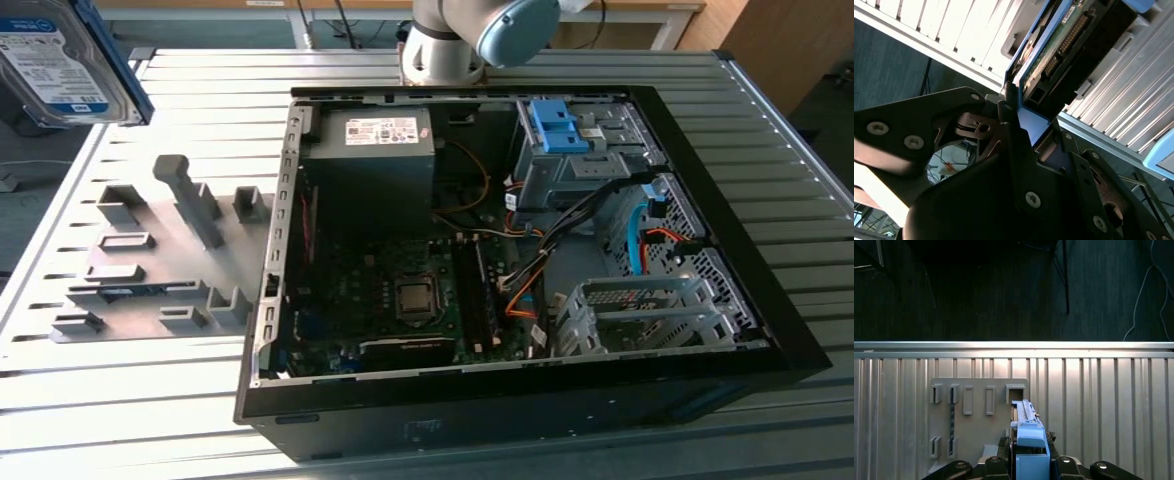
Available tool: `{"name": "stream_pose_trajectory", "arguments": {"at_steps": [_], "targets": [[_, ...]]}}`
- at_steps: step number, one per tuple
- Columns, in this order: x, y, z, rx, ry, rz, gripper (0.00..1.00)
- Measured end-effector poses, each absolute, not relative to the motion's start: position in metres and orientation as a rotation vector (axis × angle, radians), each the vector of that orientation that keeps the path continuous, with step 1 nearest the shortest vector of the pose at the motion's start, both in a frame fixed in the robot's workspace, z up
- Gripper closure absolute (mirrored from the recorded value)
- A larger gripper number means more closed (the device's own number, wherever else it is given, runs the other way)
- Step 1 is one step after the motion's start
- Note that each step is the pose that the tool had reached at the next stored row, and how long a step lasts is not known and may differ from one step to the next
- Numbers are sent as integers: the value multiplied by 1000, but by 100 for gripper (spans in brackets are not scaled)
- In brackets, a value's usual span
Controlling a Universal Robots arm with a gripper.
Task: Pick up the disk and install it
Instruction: 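Pick up the disk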
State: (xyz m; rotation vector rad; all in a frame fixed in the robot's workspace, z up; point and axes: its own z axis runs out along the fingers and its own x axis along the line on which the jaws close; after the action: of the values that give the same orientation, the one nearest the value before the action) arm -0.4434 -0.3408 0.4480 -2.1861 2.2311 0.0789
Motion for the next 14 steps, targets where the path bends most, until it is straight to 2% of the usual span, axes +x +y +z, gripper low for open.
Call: {"name": "stream_pose_trajectory", "arguments": {"at_steps": [14], "targets": [[-443,-341,458,-2186,2231,79,64]]}}
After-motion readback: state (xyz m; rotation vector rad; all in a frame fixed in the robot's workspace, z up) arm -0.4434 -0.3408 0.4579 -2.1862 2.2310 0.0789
